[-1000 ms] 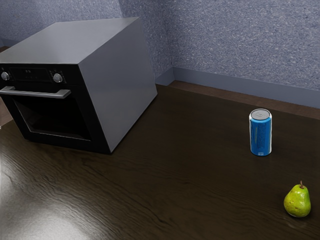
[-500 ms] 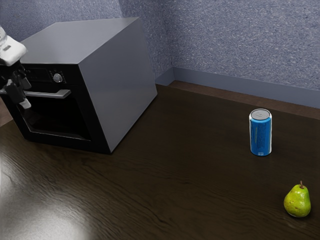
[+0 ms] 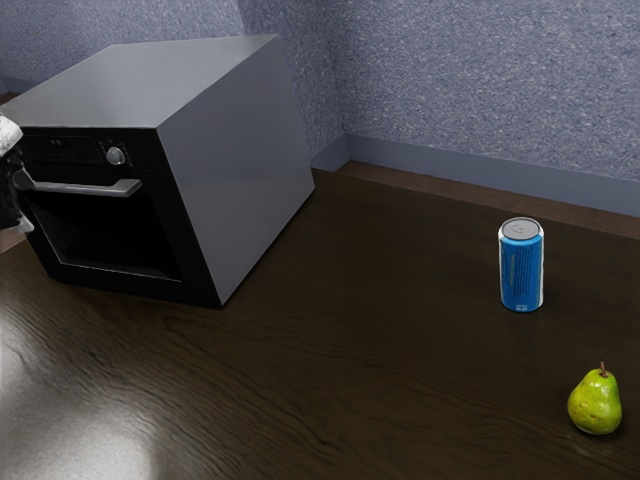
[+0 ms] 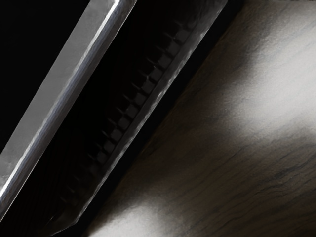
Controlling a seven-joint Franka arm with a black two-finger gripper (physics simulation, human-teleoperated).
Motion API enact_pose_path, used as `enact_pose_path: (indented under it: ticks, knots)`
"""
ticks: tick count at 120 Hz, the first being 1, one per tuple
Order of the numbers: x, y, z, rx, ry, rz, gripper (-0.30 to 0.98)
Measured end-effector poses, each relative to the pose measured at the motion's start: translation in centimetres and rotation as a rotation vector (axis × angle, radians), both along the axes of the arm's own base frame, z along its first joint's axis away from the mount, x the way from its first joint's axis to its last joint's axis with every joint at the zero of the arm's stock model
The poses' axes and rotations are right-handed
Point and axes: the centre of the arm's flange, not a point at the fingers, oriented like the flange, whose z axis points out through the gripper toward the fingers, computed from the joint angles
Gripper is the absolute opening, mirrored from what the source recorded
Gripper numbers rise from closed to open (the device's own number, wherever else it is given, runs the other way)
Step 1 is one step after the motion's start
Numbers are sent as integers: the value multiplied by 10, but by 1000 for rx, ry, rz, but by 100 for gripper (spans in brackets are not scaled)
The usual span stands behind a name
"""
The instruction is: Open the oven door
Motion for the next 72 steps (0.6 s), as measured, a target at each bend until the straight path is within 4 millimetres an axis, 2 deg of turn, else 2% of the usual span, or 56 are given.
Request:
enact_pose_path:
  ticks: [23,53,72]
  knots:
    - [11,-3,2,49,-32,-35,69]
    - [30,4,-6,99,-28,-48,69]
    - [44,7,-18,116,-10,-54,69]
